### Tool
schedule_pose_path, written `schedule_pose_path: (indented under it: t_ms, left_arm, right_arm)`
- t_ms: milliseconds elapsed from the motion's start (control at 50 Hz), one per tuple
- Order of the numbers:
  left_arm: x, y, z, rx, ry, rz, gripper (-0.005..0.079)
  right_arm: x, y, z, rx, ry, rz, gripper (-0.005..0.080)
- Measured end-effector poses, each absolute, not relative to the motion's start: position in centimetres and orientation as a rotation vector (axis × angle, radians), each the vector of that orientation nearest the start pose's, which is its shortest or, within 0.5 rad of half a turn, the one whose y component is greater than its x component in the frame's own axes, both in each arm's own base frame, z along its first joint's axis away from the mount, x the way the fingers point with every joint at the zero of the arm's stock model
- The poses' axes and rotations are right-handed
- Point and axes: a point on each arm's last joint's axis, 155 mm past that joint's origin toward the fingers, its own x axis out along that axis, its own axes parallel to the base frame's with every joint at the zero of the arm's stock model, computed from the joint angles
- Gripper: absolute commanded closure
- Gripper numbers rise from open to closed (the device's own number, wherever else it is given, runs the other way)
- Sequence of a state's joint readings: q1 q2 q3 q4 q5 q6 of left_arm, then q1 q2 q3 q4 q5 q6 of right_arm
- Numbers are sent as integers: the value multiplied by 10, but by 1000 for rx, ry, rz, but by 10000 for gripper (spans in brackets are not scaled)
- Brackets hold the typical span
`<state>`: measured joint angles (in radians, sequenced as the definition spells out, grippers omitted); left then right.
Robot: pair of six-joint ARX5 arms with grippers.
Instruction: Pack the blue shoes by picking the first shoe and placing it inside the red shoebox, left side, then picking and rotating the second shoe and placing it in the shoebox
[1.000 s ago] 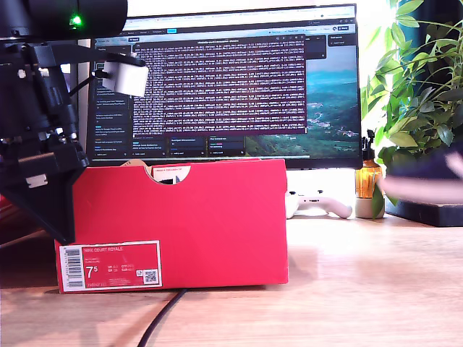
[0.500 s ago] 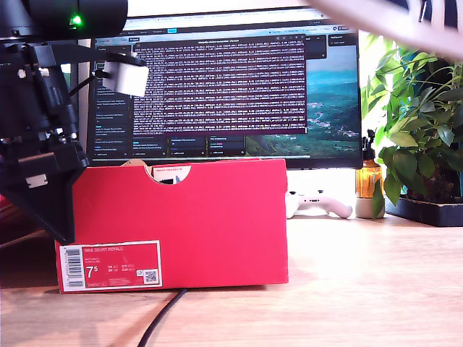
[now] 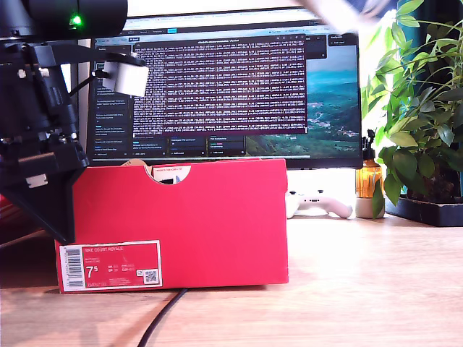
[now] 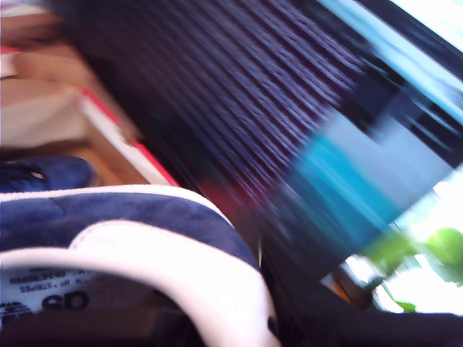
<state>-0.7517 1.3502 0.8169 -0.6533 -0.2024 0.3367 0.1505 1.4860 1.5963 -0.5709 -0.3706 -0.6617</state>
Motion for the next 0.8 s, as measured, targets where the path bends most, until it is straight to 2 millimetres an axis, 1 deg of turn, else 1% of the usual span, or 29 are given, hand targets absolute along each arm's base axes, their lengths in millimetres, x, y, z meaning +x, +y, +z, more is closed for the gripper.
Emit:
schedule_pose_path:
  t_ms: [180,320,420,520,620,680,800]
  left_arm:
    - [242,-176,58,847,990,-668,761]
    - [242,-176,58,848,990,-669,761]
    - [242,-176,59,846,987,-668,761]
    - [244,-179,60,839,975,-670,761]
    - [246,-181,61,831,964,-674,761]
    - [245,-182,61,830,965,-677,761]
    - [245,-182,61,830,965,-678,761]
  right_arm:
    - [445,178,328,-657,230,749,765]
    - [450,213,332,-693,140,797,765]
    - [451,230,339,-701,82,814,765]
    - [452,242,341,-703,45,826,765]
    - [461,249,339,-705,19,823,765]
    - [468,251,330,-704,25,825,765]
    - [483,257,305,-706,53,835,765]
